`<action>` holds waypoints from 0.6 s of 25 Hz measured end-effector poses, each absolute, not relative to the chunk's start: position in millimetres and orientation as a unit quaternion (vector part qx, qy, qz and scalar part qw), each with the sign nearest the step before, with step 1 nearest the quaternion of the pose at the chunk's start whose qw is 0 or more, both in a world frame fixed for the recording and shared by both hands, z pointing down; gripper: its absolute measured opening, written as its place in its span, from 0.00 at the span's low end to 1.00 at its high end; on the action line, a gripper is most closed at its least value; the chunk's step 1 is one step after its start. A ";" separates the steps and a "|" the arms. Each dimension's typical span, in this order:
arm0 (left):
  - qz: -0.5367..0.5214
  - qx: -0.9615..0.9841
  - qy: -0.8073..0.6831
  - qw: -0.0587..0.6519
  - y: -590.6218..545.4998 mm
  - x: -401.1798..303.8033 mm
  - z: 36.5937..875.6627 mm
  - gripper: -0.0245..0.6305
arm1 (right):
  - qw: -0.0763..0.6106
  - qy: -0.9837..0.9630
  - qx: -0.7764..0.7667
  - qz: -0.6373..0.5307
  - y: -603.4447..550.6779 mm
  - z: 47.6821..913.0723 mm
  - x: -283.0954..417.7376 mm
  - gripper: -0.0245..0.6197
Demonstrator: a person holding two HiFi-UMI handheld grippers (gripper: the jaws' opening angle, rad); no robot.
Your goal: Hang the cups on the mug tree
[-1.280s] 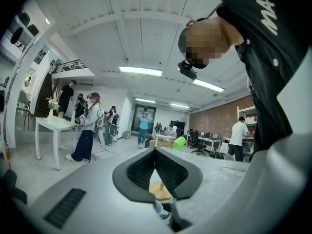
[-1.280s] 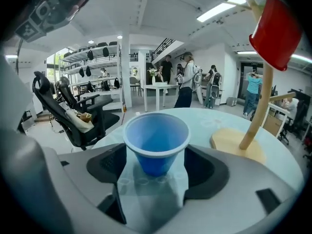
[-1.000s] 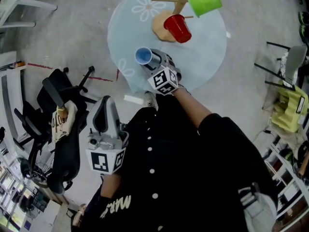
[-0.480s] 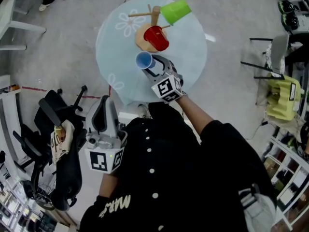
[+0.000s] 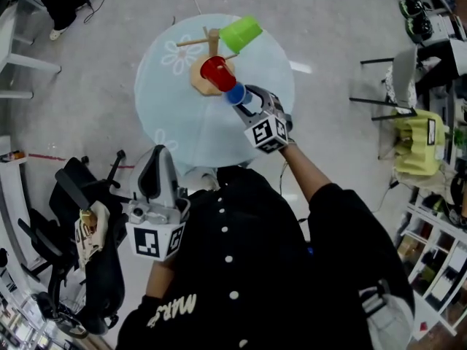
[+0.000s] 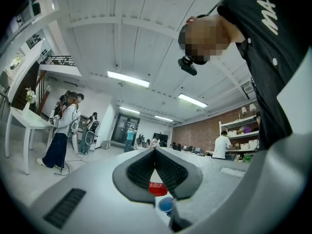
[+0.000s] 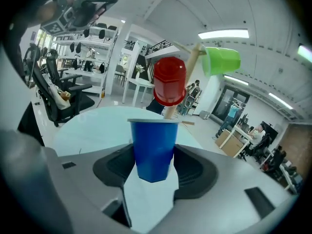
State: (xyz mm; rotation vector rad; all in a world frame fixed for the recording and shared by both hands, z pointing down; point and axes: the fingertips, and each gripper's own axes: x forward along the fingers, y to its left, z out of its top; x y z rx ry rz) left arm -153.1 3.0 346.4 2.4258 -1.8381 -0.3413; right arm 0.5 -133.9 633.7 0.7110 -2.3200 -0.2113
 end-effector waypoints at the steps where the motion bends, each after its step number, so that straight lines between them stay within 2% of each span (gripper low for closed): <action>1: -0.112 0.792 -0.599 0.039 1.9 -151.9 345.2 0.03 | 0.353 -0.890 0.273 -0.089 -140.8 634.7 7.9 0.43; 15: -0.117 0.780 -0.613 0.035 -6.3 -155.2 341.0 0.03 | 0.436 -0.843 0.261 -0.179 -233.8 624.6 37.6 0.43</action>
